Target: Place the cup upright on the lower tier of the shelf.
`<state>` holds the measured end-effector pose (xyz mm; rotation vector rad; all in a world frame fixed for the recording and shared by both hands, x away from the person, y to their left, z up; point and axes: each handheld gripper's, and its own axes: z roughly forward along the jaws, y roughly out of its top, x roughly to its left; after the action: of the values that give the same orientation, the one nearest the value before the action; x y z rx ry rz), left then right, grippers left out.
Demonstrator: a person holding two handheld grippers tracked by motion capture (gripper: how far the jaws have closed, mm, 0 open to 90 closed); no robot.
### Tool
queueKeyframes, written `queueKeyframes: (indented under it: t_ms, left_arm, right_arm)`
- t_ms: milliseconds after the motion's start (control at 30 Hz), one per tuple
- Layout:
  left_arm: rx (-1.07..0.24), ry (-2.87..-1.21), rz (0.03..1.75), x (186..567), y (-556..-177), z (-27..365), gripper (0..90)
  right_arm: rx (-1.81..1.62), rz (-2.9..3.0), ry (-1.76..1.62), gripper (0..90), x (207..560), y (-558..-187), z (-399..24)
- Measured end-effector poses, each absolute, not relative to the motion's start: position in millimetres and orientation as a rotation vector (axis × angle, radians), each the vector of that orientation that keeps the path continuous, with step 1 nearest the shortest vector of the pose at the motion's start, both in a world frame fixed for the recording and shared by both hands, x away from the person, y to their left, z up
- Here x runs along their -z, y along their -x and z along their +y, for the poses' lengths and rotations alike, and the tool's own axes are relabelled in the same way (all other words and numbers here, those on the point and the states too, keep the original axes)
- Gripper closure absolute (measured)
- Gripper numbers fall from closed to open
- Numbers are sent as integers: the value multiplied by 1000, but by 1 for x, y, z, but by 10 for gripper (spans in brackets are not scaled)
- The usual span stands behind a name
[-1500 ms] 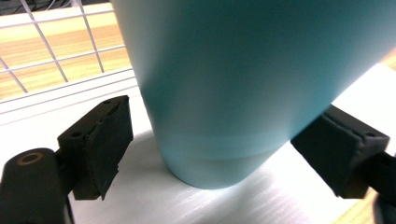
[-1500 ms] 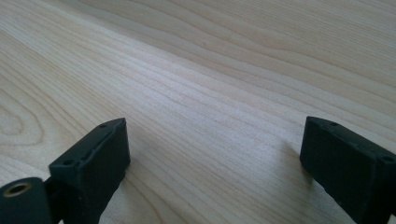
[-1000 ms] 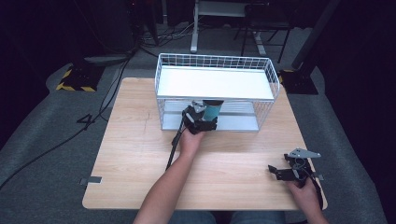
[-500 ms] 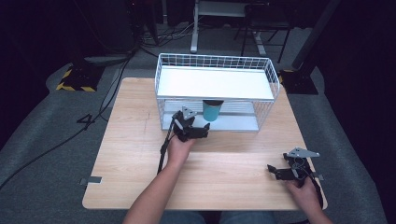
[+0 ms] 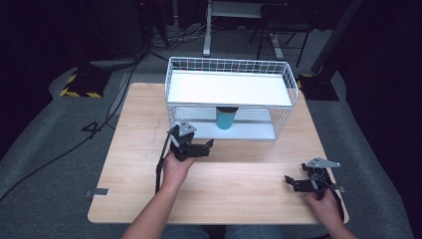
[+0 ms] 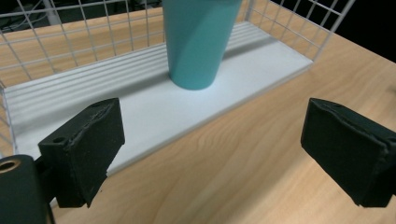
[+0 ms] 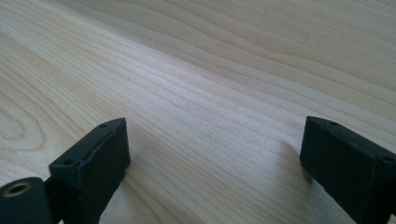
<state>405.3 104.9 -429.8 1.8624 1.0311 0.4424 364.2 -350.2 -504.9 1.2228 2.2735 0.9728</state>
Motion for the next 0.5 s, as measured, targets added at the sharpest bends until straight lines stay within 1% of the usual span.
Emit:
queueKeyframes:
  t_ms: [167, 333, 500]
  left_arm:
    - [-465, -1850, 1020, 428, -387, 124, 67]
    - [-474, -1881, 999, 424, -370, 140, 67]
    - [-445, -1880, 981, 423, -353, 156, 64]
  right_arm:
    - [-974, 2277, -1219, 85, 505, -364, -350]
    - [-974, 2277, -1218, 85, 505, -364, -350]
    - [-973, 2277, -1218, 85, 505, -364, -350]
